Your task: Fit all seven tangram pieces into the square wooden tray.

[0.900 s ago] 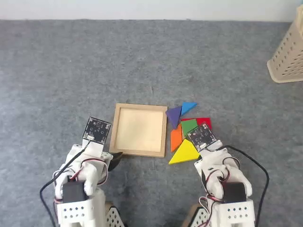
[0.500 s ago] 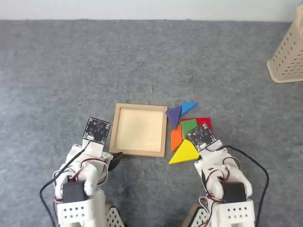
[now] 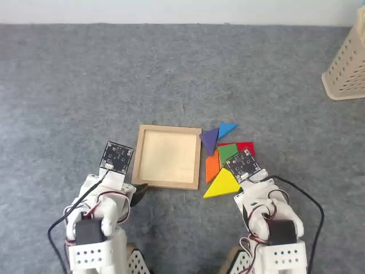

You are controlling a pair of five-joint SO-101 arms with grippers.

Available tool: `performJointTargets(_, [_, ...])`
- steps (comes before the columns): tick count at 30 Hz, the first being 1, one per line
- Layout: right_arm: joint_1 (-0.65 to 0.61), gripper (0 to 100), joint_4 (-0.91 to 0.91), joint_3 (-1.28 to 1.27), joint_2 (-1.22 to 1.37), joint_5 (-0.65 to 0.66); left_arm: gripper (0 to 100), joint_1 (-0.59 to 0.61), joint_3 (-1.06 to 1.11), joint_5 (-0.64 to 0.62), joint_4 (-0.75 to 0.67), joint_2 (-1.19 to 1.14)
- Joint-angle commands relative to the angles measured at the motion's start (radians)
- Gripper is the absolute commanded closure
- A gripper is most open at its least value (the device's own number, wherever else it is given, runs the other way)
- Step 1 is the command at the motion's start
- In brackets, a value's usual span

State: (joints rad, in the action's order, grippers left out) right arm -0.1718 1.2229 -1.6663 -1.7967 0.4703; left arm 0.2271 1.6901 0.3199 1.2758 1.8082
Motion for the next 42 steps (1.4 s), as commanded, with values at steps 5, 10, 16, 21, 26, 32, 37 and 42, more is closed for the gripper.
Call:
performJointTargets(5, [-0.007,99.1,-0.002,-0.017,-0.019,-0.005,65,-0.005,-0.005,0.005,0.000,0.014])
performJointTargets(10, [-0.005,99.0,0.053,-0.017,-0.019,-0.005,65,-0.005,-0.005,0.005,0.000,0.014])
performJointTargets(16, [0.002,99.1,0.012,-0.017,-0.019,-0.003,65,-0.005,-0.005,0.005,0.000,0.014])
performJointTargets(21, [0.085,99.0,-0.196,0.003,-0.019,-0.002,65,-0.005,-0.005,0.005,0.000,0.014])
performJointTargets(26, [0.189,99.0,-0.277,0.146,-0.019,-0.002,65,-0.005,-0.005,0.005,0.000,0.014])
performJointTargets(32, [0.191,99.0,-0.228,0.281,-0.007,-0.008,65,-0.005,-0.005,0.005,0.000,0.014])
performJointTargets(37, [0.191,98.9,-0.269,0.336,0.203,-0.009,65,-0.005,-0.005,0.005,0.000,0.014])
performJointTargets(42, [0.139,98.9,-0.314,0.488,0.591,-0.009,65,-0.005,-0.005,0.005,0.000,0.014])
